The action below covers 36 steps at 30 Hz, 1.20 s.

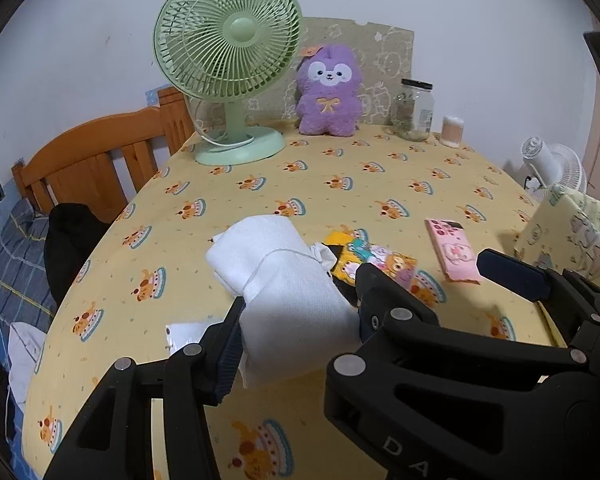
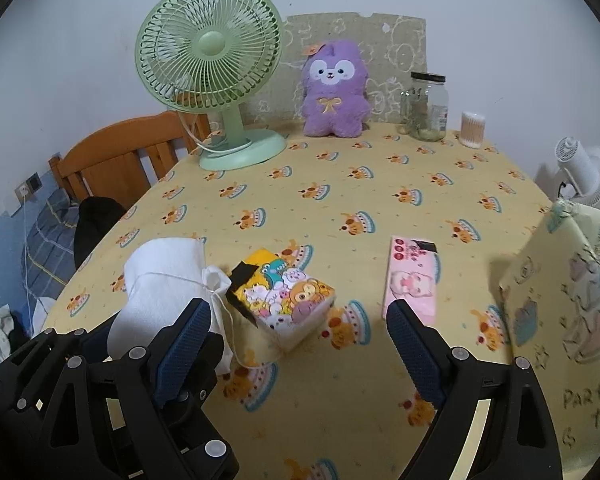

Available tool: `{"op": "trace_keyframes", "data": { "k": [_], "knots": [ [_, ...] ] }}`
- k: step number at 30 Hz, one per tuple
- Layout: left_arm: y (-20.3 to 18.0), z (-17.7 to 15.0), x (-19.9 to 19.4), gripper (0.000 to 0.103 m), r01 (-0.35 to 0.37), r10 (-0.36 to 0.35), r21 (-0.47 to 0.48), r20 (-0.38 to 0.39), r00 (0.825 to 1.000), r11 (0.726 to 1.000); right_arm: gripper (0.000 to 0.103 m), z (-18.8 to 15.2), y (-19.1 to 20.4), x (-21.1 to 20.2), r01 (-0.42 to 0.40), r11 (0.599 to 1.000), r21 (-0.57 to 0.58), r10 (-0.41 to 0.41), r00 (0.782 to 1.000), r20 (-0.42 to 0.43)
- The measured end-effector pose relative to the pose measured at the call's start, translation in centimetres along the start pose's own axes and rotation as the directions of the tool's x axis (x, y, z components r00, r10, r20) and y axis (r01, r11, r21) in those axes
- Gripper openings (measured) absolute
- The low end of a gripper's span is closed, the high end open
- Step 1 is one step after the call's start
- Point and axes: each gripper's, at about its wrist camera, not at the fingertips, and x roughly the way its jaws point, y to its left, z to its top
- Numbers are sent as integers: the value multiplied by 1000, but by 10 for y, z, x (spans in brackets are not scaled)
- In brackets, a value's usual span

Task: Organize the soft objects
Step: 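Grasp the yellow cartoon tissue pack with the right tool while the left holds the white bag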

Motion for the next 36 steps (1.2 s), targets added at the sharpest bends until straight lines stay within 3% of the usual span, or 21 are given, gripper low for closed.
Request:
{"op": "trace_keyframes", "data": {
  "k": [12, 25, 36],
  "knots": [
    [9, 7, 31, 57, 0, -2, -15, -86, 996, 1000, 91, 10, 4, 37, -13, 1000, -10, 12, 997, -79],
    [7, 5, 37, 57, 7, -7, -3, -128, 992, 1000, 53, 4, 2, 50, -59, 998, 7, 60, 987, -151],
    [0, -6, 24, 58, 0, 5, 47, -109, 994, 999, 54, -5, -1, 35, -40, 999, -18, 37, 987, -153]
  ]
}}
